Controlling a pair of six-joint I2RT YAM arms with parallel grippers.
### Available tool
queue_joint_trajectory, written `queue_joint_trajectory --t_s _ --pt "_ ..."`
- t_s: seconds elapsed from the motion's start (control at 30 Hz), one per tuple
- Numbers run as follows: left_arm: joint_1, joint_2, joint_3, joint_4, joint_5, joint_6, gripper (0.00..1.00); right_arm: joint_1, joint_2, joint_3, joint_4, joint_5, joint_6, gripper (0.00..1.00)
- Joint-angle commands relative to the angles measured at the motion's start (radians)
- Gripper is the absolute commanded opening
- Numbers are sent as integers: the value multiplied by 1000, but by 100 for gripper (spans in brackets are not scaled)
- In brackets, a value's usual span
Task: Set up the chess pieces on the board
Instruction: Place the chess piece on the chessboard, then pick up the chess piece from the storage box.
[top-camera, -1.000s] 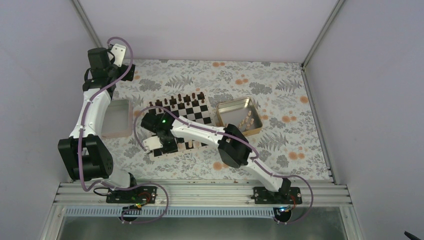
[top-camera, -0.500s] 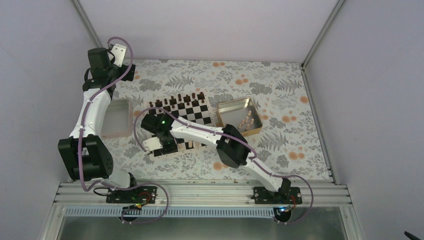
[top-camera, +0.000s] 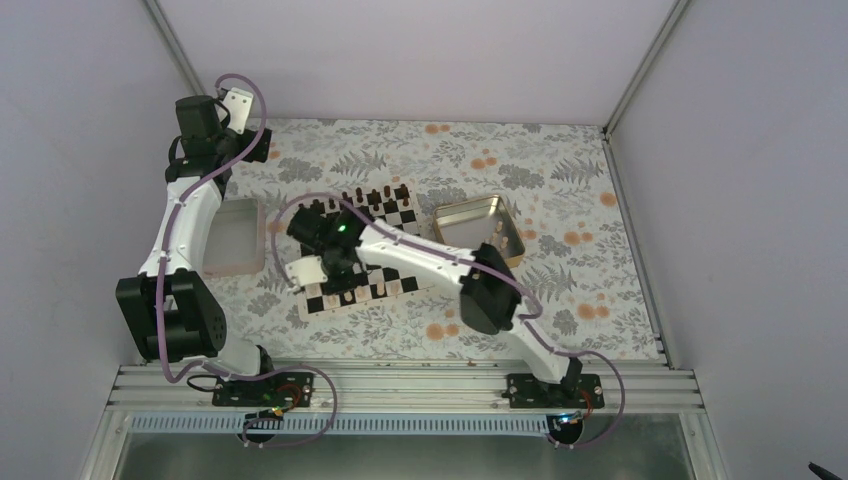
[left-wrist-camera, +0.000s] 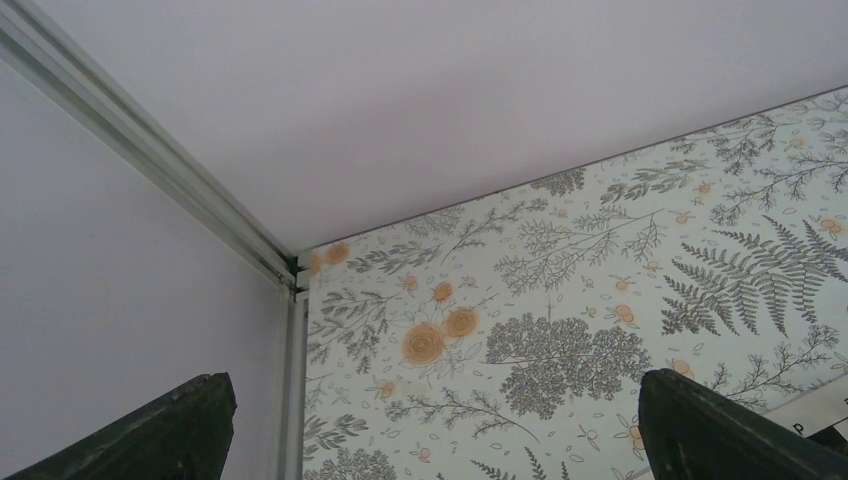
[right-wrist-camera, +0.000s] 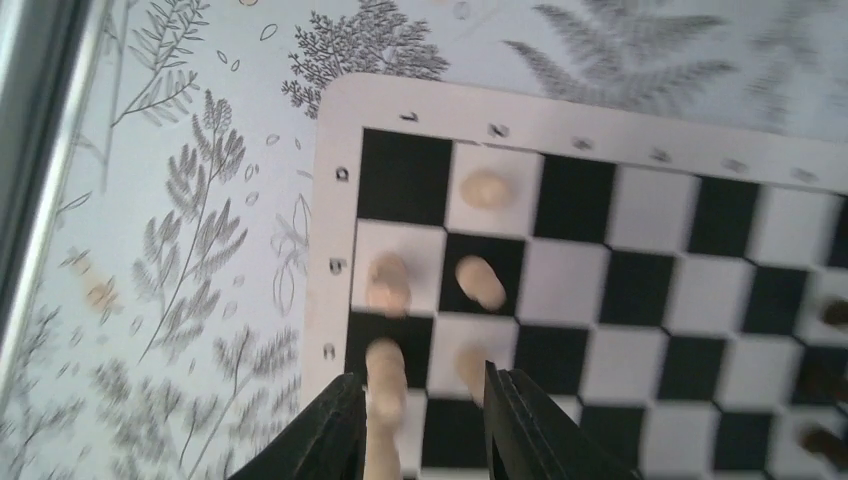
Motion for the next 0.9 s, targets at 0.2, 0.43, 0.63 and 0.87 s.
queue_joint_trajectory --t_s 0.2,0.43,0.63,0.87 --pt "43 -14 -21 40 -13 12 100 -327 -443 -317 39 12 53 34" --pt "135 44 -12 42 37 -31 100 -605 -511 -527 45 46 4 35" --pt "146 36 -26 65 27 -21 100 -700 -492 -623 81 72 -16 35" --pt "162 70 -14 56 16 -10 100 -818 -440 -636 46 118 -9 36"
